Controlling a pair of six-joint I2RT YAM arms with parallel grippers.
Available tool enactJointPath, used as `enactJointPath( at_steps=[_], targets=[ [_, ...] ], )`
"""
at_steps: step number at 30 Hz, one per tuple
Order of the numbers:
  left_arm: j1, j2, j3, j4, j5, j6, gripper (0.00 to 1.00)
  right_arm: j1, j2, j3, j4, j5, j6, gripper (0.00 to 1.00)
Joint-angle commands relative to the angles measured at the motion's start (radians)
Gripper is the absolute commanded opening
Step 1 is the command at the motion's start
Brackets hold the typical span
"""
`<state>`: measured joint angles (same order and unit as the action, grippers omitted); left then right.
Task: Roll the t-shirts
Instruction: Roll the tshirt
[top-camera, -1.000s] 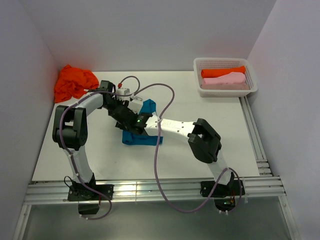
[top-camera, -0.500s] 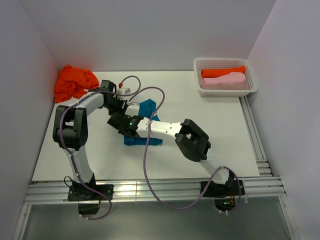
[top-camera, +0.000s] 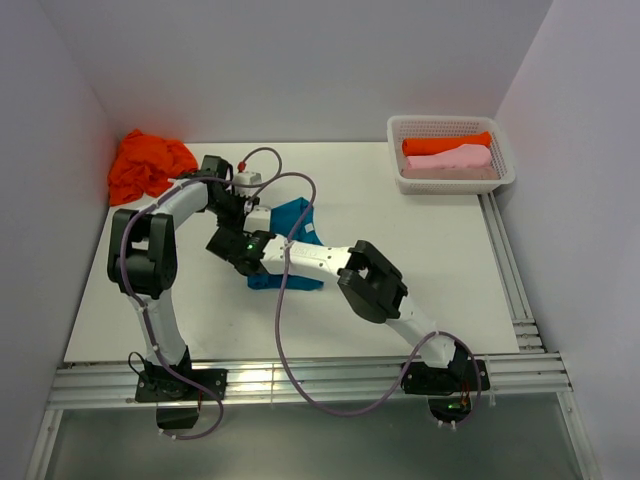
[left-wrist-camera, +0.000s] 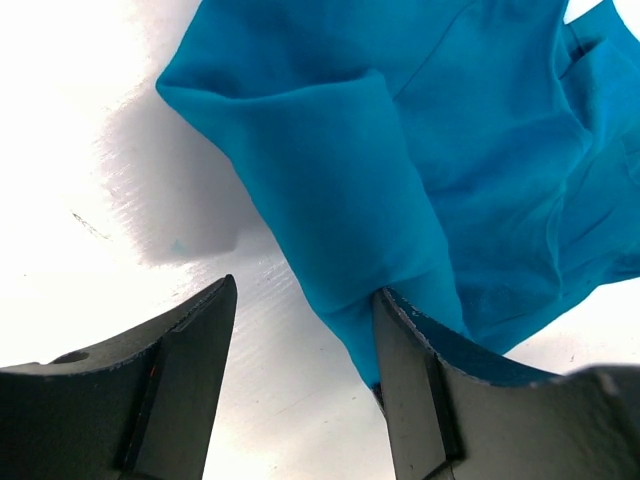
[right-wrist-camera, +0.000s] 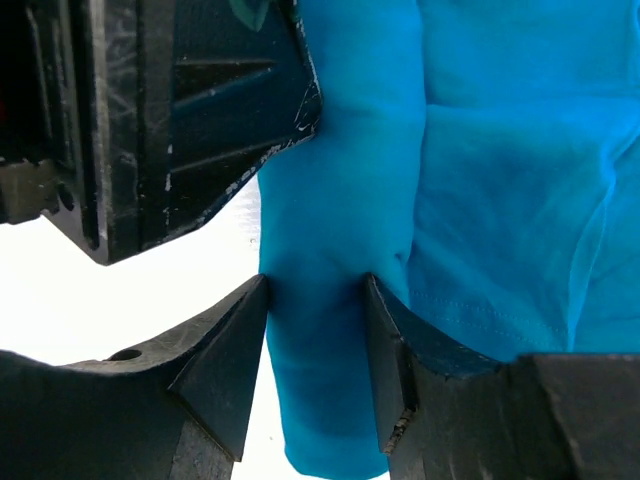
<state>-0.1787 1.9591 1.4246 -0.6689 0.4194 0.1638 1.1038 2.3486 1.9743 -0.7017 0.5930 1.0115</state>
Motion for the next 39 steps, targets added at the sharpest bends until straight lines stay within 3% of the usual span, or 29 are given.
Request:
enactJointPath(
  at_steps=[1, 10, 18, 21, 22, 23, 27, 28, 31, 39],
  targets=[
    [-0.004, 0.009, 0.062, -0.012, -0.005, 0.016, 0.62, 0.008, 0.060, 0.047, -0.077, -0.007, -0.014, 0.51],
    [0.028, -0.005, 0.167, -0.032, 0.007, -0.029, 0.64, -0.002, 0.100, 0.089, -0.153, -0.058, -0.020, 0.56],
    [0.093, -0.055, 0.143, 0.017, 0.039, -0.056, 0.65, -0.015, 0.146, 0.141, -0.202, -0.108, -0.044, 0.56],
    [0.113, -0.095, 0.100, 0.054, 0.058, -0.063, 0.65, -0.025, 0.150, 0.132, -0.197, -0.148, -0.048, 0.47],
    [0.122, -0.103, 0.090, 0.063, 0.071, -0.066, 0.65, -0.027, 0.138, 0.103, -0.168, -0.163, -0.051, 0.35],
    [0.127, -0.120, 0.079, 0.071, 0.079, -0.067, 0.65, -0.030, 0.124, 0.077, -0.142, -0.182, -0.054, 0.32],
    [0.140, -0.160, 0.008, 0.097, 0.124, -0.057, 0.65, -0.064, -0.015, -0.173, 0.166, -0.393, -0.076, 0.28],
    [0.140, -0.176, -0.006, 0.109, 0.130, -0.052, 0.64, -0.073, -0.081, -0.293, 0.330, -0.439, -0.070, 0.27],
    [0.145, -0.212, -0.070, 0.144, 0.147, -0.046, 0.64, -0.108, -0.179, -0.481, 0.607, -0.582, -0.044, 0.27],
    [0.147, -0.221, -0.173, 0.172, 0.183, -0.026, 0.64, -0.177, -0.229, -0.729, 1.074, -0.788, 0.136, 0.30]
  ],
)
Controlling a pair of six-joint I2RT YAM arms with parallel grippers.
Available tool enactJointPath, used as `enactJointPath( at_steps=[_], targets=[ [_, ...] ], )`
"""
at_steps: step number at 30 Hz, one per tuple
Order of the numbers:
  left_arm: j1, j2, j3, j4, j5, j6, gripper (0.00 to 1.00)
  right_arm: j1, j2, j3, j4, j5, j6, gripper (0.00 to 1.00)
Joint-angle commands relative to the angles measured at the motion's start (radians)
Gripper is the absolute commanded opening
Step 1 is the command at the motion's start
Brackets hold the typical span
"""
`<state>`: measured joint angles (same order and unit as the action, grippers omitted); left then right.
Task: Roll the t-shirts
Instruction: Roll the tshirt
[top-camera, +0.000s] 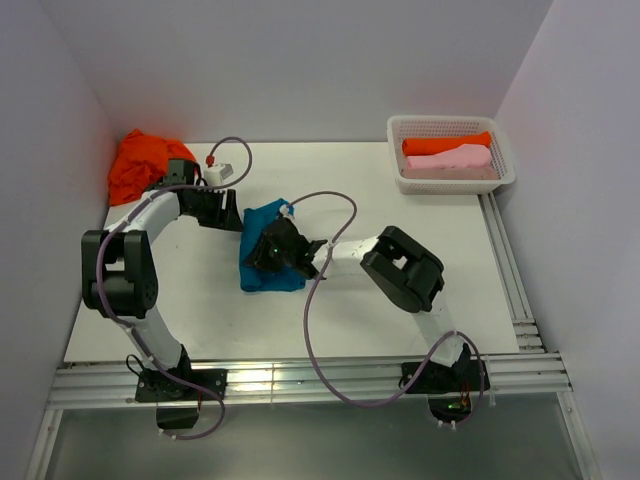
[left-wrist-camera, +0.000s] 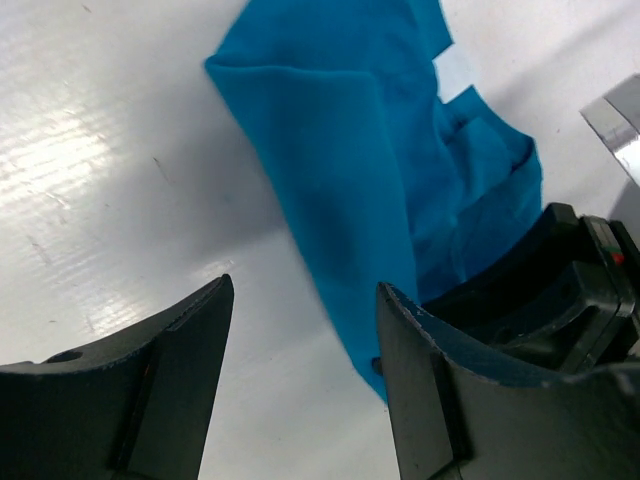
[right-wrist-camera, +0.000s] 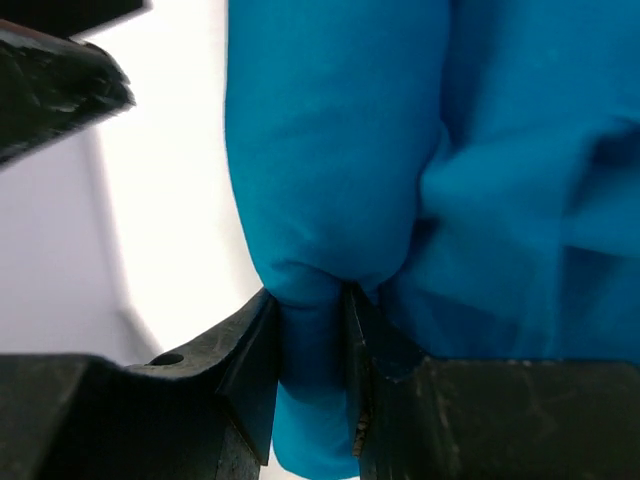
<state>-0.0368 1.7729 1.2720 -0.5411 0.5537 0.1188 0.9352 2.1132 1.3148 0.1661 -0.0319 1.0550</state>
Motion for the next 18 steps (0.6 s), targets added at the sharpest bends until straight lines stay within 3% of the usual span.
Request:
enactJointPath(
  at_steps=[1, 4, 11, 18],
  targets=[
    [0.003, -0.032, -0.025, 0.046, 0.051, 0.021, 0.64, -0.013, 0.011, -0.104, 0.305, -0.180, 0.133, 0.31],
    [-0.003, -0.010, -0.033, 0.056, 0.034, 0.018, 0.64, -0.033, 0.037, -0.152, 0.439, -0.218, 0.206, 0.33],
    [-0.043, 0.063, -0.037, 0.090, -0.076, -0.011, 0.63, -0.047, 0.036, -0.259, 0.572, -0.183, 0.313, 0.35],
    [-0.101, 0.094, -0.057, 0.147, -0.168, -0.038, 0.63, -0.053, 0.002, -0.285, 0.449, -0.109, 0.335, 0.42]
  ],
)
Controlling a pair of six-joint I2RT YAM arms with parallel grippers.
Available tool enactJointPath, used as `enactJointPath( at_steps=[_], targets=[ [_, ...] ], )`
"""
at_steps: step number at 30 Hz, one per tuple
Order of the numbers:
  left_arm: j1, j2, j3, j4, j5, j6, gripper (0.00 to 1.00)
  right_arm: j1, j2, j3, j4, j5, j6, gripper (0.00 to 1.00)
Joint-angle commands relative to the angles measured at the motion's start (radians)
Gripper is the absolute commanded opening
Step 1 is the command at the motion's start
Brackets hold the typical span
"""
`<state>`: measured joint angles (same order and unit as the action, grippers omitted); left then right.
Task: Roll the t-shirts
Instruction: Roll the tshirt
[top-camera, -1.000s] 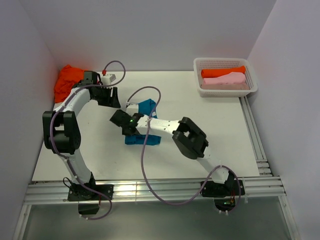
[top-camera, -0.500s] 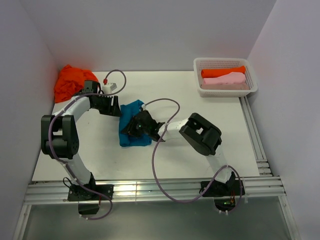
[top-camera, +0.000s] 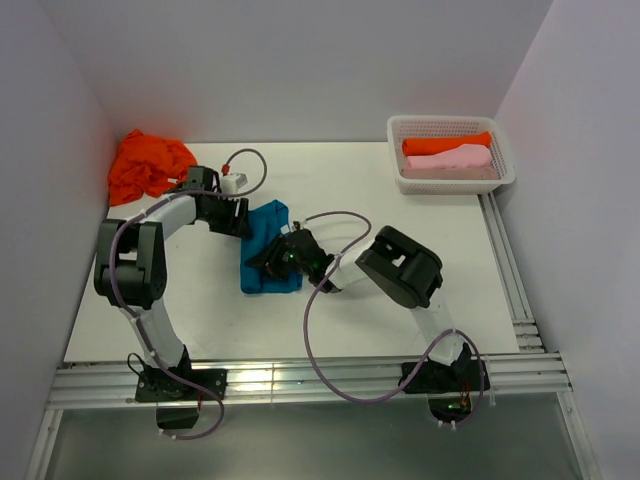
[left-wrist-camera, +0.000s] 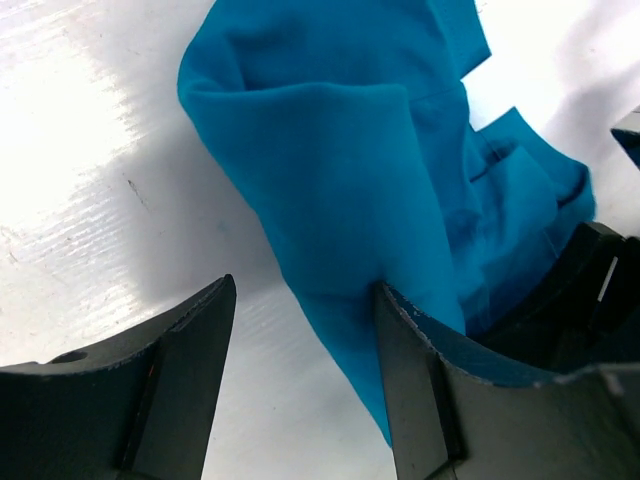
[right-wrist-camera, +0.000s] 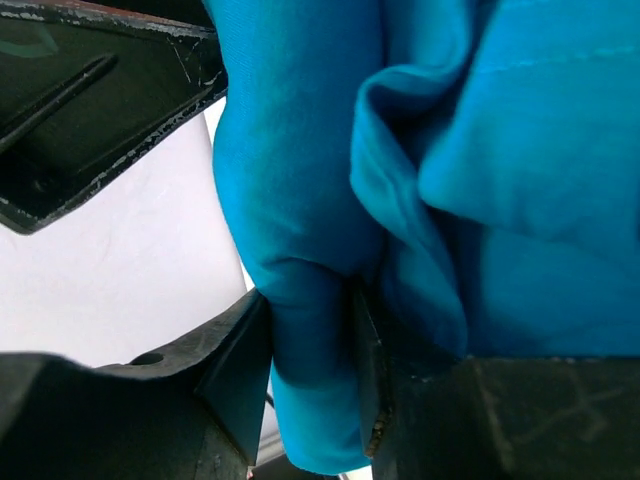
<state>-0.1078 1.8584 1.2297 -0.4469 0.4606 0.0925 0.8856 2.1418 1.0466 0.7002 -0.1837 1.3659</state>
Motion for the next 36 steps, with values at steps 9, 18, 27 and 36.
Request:
enactJointPath(
  at_steps=[9, 18, 27, 36],
  targets=[
    [-0.064, 0.050, 0.017, 0.033, -0.161, -0.011, 0.61, 0.050, -0.164, 0.150, -0.655, 0.363, -0.114, 0.49],
    [-0.069, 0.053, 0.039, 0.019, -0.183, -0.005, 0.62, 0.142, -0.129, 0.490, -1.080, 0.610, -0.217, 0.54],
    [-0.075, 0.059, 0.048, 0.010, -0.183, 0.000, 0.62, 0.187, -0.028, 0.711, -1.226, 0.701, -0.306, 0.54],
    [-0.076, 0.059, 0.059, -0.003, -0.181, 0.004, 0.62, 0.194, 0.033, 0.739, -1.165, 0.687, -0.381, 0.53]
  ],
)
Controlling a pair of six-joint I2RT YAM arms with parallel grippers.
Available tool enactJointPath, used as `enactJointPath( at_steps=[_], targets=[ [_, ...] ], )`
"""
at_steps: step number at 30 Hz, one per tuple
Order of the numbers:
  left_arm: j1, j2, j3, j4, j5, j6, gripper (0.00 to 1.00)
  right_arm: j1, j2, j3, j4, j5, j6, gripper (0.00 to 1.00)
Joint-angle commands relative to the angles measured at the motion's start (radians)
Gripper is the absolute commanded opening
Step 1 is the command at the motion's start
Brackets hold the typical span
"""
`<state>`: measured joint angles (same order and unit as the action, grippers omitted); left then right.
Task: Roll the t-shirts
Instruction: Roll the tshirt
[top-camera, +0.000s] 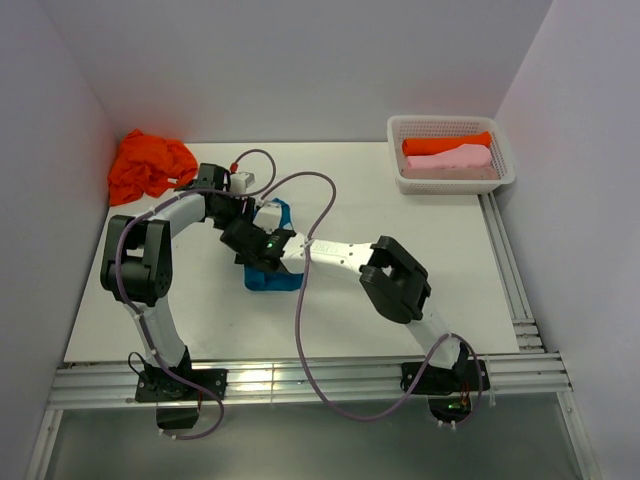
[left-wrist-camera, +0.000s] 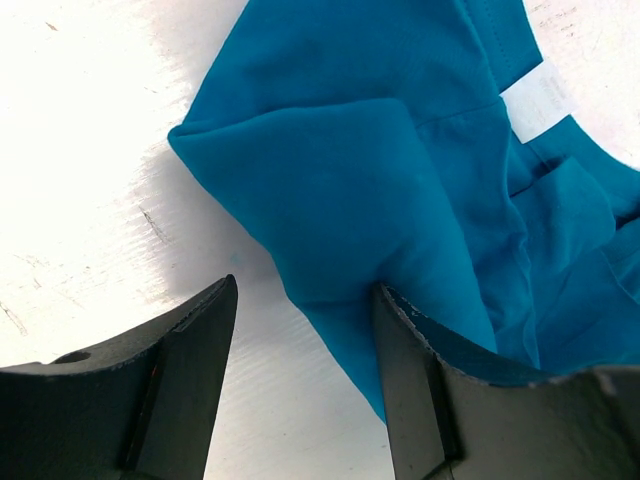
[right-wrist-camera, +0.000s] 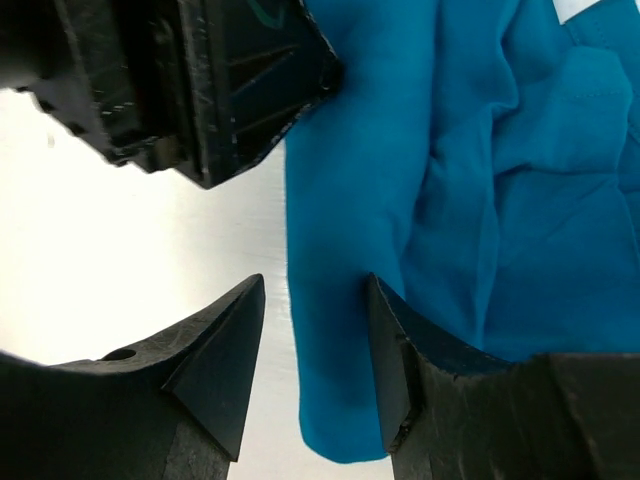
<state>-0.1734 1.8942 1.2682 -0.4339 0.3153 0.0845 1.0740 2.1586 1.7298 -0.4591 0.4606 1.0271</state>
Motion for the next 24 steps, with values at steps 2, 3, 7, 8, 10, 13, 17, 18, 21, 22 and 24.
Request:
enactJointPath(
  at_steps=[2, 3, 7, 8, 10, 13, 17, 18, 21, 22, 24],
  targets=[
    [-0.011, 0.023, 0.020, -0.017, -0.036, 0.012, 0.61, 0.010, 0.035, 0.080, -0.022, 0.059, -0.045, 0.52],
    [-0.011, 0.025, 0.022, -0.017, -0.035, 0.012, 0.61, 0.014, 0.040, 0.088, -0.029, 0.067, -0.047, 0.52],
    [-0.011, 0.023, 0.022, -0.019, -0.033, 0.014, 0.61, 0.029, 0.049, 0.122, -0.027, 0.084, -0.071, 0.52],
    [-0.011, 0.020, 0.022, -0.019, -0.032, 0.012, 0.61, 0.029, 0.053, 0.128, -0.027, 0.082, -0.079, 0.52],
    [-0.011, 0.020, 0.025, -0.023, -0.027, 0.012, 0.61, 0.030, 0.073, 0.152, -0.039, 0.082, -0.084, 0.52],
    [-0.012, 0.017, 0.025, -0.025, -0.024, 0.014, 0.61, 0.032, 0.104, 0.183, -0.072, 0.090, -0.081, 0.52],
    [-0.014, 0.017, 0.026, -0.028, -0.024, 0.015, 0.61, 0.030, 0.130, 0.192, -0.098, 0.099, -0.071, 0.52],
    [-0.014, 0.017, 0.025, -0.028, -0.022, 0.014, 0.62, 0.032, 0.141, 0.198, -0.105, 0.107, -0.067, 0.52],
    [-0.015, 0.017, 0.026, -0.029, -0.022, 0.014, 0.62, 0.030, 0.173, 0.235, -0.165, 0.112, -0.045, 0.52],
    [-0.015, 0.017, 0.028, -0.031, -0.022, 0.015, 0.61, 0.032, 0.182, 0.243, -0.182, 0.113, -0.038, 0.52],
    [-0.015, 0.019, 0.033, -0.037, -0.016, 0.018, 0.61, 0.030, 0.198, 0.255, -0.226, 0.113, -0.022, 0.52]
  ],
)
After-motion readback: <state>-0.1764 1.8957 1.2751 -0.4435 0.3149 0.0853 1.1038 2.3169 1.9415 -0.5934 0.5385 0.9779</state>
